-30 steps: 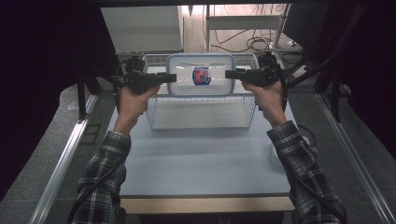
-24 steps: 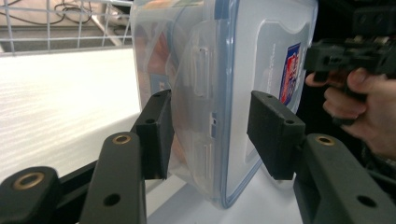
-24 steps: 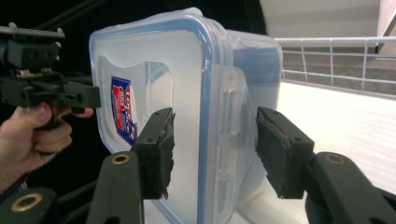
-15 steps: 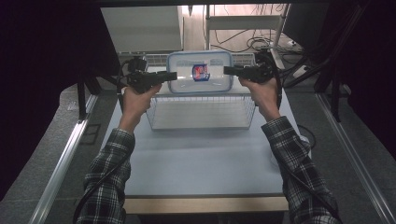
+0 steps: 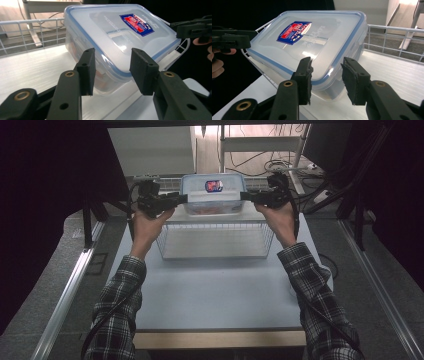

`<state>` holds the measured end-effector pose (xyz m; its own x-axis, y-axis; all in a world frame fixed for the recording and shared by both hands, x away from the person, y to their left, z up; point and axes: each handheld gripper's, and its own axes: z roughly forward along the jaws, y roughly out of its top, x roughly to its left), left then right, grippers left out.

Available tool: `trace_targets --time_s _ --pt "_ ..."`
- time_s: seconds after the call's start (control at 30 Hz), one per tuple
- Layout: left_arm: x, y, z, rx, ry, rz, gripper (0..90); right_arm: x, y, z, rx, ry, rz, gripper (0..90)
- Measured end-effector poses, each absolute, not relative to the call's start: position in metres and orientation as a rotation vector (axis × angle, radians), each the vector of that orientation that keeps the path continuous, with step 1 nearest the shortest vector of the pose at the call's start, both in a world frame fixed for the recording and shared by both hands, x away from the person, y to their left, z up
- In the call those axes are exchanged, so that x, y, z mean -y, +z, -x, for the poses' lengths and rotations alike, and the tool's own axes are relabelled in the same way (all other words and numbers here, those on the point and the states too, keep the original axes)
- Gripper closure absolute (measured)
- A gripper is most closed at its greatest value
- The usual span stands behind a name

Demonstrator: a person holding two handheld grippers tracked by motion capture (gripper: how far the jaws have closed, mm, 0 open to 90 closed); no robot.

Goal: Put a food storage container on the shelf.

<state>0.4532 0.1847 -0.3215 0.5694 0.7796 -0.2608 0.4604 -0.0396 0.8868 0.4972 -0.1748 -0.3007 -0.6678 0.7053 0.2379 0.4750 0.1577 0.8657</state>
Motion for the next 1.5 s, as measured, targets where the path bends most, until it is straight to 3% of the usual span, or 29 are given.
trace_targets --time_s 0.6,0.77,0.83,1.37,1.5 --pt "-0.186 -0.323 -0.463 -1.063 0.359 -1.656 52.8 0.172 -0.302 -0.501 -2.168 1.536 -1.226 60.4" --pt "-0.18 -0.319 -0.458 -1.055 0.448 -1.701 50.5 0.172 -0.302 -0.5 -2.168 1.534 -1.208 60.5" --pt "-0.176 -0.317 -0.453 -1.022 0.522 -1.724 50.3 0.173 -0.301 -0.499 -2.173 1.552 -1.201 56.9" --pt "-0.179 -0.334 -0.415 -0.933 0.417 -1.721 25.0 0.179 -0.312 -0.466 -2.192 1.562 -0.971 23.7" --pt "-0.178 -0.341 -0.403 -0.912 0.392 -1.744 19.9 0.181 -0.316 -0.459 -2.188 1.564 -0.951 20.3"
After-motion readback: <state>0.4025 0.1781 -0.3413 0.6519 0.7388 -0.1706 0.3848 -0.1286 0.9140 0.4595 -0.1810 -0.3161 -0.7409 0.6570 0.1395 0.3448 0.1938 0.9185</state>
